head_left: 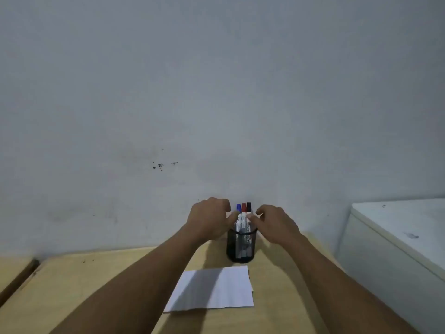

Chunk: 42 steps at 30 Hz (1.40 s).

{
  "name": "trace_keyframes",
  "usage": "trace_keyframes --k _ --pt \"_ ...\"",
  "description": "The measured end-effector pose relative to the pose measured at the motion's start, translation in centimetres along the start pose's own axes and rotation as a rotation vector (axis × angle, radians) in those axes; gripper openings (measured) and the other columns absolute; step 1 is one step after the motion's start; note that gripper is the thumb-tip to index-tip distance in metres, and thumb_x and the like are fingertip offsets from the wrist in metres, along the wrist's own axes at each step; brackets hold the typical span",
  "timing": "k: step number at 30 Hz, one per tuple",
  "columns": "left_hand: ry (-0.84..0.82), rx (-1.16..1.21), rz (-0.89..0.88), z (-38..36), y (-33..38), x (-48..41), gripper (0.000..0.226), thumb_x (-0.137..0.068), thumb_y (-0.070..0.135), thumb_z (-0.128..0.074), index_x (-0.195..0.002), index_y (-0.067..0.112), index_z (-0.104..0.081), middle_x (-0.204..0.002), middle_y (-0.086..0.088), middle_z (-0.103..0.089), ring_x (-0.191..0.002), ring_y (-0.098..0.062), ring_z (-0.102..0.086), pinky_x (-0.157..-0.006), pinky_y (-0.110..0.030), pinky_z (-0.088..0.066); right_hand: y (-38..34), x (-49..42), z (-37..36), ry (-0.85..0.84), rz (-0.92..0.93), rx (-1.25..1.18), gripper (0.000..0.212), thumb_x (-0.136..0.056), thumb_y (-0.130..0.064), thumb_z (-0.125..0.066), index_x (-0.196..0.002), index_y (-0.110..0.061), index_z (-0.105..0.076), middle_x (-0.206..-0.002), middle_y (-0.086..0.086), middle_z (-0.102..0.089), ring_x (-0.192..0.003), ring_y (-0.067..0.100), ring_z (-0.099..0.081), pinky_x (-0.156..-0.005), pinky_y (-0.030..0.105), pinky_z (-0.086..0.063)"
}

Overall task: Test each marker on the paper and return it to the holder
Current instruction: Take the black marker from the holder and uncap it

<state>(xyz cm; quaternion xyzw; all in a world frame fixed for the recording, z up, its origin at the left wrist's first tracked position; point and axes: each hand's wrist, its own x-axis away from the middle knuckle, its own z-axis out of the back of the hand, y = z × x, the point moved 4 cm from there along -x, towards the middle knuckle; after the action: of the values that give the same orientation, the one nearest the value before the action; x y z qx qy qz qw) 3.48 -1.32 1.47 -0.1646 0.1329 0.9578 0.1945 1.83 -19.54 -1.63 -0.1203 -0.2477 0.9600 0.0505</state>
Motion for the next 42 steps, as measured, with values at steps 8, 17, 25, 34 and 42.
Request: trace_keyframes --k 8,17,25,34,42 --pt "-0.059 0.147 0.014 -3.1 1.5 -4.9 0.036 -0.090 0.051 -0.053 -0.113 0.028 -0.068 -0.102 -0.004 -0.073 -0.092 -0.026 -0.067 -0.076 -0.037 -0.055 0.6 -2.8 -2.1 -0.066 -0.022 -0.292 0.027 -0.095 -0.030 -0.064 -0.108 -0.009 -0.077 -0.108 0.009 -0.076 -0.089 0.021 -0.066 -0.077 0.029 -0.049" --pt "-0.109 0.287 0.065 -0.5 2.0 -4.6 0.013 -0.084 0.030 -0.069 -0.078 0.022 -0.076 -0.077 0.000 -0.074 -0.067 -0.019 -0.068 -0.064 -0.035 -0.059 -0.6 -1.4 0.5 0.012 -0.010 -0.403 0.015 -0.091 -0.021 -0.071 -0.097 -0.009 -0.077 -0.099 0.003 -0.076 -0.091 0.017 -0.068 -0.079 0.026 -0.047" --pt "-0.118 0.274 0.050 -1.1 2.3 -3.1 0.014 -0.086 0.021 -0.070 -0.098 0.017 -0.077 -0.099 -0.001 -0.076 -0.085 -0.018 -0.070 -0.076 -0.036 -0.059 -1.4 -0.2 -1.4 -0.133 -0.023 -0.204 0.021 -0.089 -0.022 -0.066 -0.104 -0.016 -0.080 -0.101 0.003 -0.076 -0.091 0.028 -0.070 -0.079 0.040 -0.056" --pt "-0.070 0.517 0.017 1.0 1.5 -3.3 0.022 -0.090 0.024 -0.068 -0.103 0.008 -0.075 -0.100 -0.010 -0.073 -0.084 -0.018 -0.064 -0.065 -0.022 -0.046 -2.4 0.1 0.6 0.056 0.044 -0.270 0.014 -0.088 -0.038 -0.069 -0.096 -0.027 -0.073 -0.101 -0.010 -0.061 -0.110 0.023 -0.062 -0.099 0.054 -0.047" --pt "0.179 0.790 0.045 8.8 0.1 0.7 0.021 -0.092 0.029 -0.064 -0.099 0.015 -0.077 -0.099 0.002 -0.077 -0.091 -0.013 -0.067 -0.076 -0.022 -0.046 -9.9 3.0 4.8 0.112 0.180 -0.400 0.018 -0.092 -0.030 -0.069 -0.105 -0.018 -0.069 -0.093 -0.008 -0.072 -0.095 0.020 -0.071 -0.088 0.044 -0.057"
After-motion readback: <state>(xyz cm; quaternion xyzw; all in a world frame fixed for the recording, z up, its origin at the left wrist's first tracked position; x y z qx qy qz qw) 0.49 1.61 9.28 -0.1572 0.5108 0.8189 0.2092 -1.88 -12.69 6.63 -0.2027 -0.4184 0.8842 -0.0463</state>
